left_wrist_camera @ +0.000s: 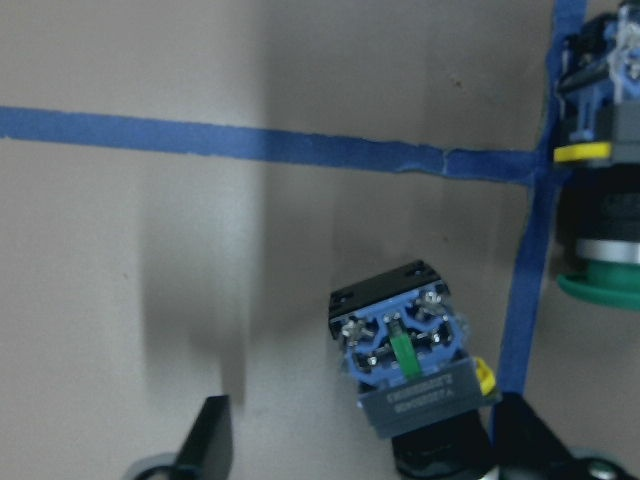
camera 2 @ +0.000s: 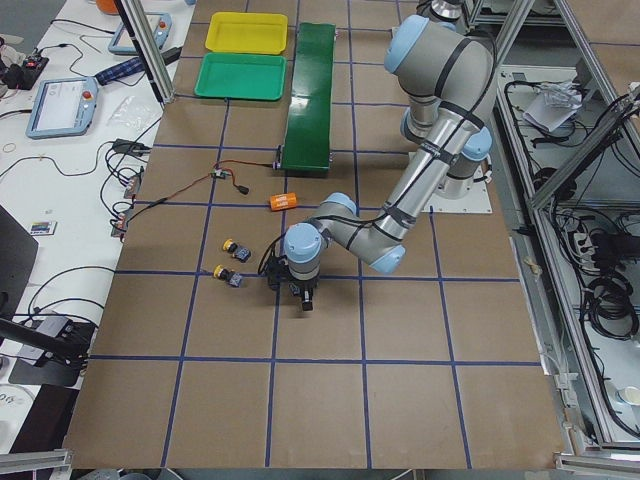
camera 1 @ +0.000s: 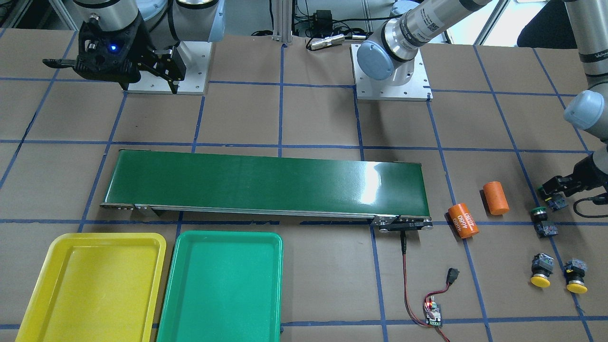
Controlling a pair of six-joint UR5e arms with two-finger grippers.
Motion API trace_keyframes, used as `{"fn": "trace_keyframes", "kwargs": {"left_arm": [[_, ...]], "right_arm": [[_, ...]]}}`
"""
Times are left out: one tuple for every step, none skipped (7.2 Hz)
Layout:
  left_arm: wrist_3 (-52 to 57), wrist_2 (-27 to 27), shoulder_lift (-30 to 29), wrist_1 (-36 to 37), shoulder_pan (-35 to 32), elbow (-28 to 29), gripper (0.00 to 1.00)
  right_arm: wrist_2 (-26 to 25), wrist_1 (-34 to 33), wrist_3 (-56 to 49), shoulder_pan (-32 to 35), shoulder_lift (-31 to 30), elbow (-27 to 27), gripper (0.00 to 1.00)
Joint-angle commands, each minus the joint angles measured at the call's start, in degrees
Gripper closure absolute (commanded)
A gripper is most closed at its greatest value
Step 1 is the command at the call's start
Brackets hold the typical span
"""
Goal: Sort buttons by color to trays
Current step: 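Grasp the green-capped button with the left gripper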
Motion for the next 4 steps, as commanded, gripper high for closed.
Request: {"fn": "trace_keyframes", "kwargs": {"left_arm": [[0.0,-0.1,0.2,-1.8,-0.3,0.3,0.77],[0.0,0.0,1.6,-4.4,-0.3,1.0,0.99],[0.1,0.0,3.7,-7.3,-0.7,1.0,1.0],[0.4,0.0,9.0,-13.8,-2.6,0.9,1.0]], "right_arm": [[-0.1,-0.1,-0.2,-0.1,0.0,0.0,0.0],[0.0,-0.1,-0.1,0.0,0.0,0.0,0.0],[0.0,-0.2,-0.2,0.0,0.0,0.0,0.0],[0.1,-0.9,-0.2,0.0,0.0,0.0,0.0]]}}
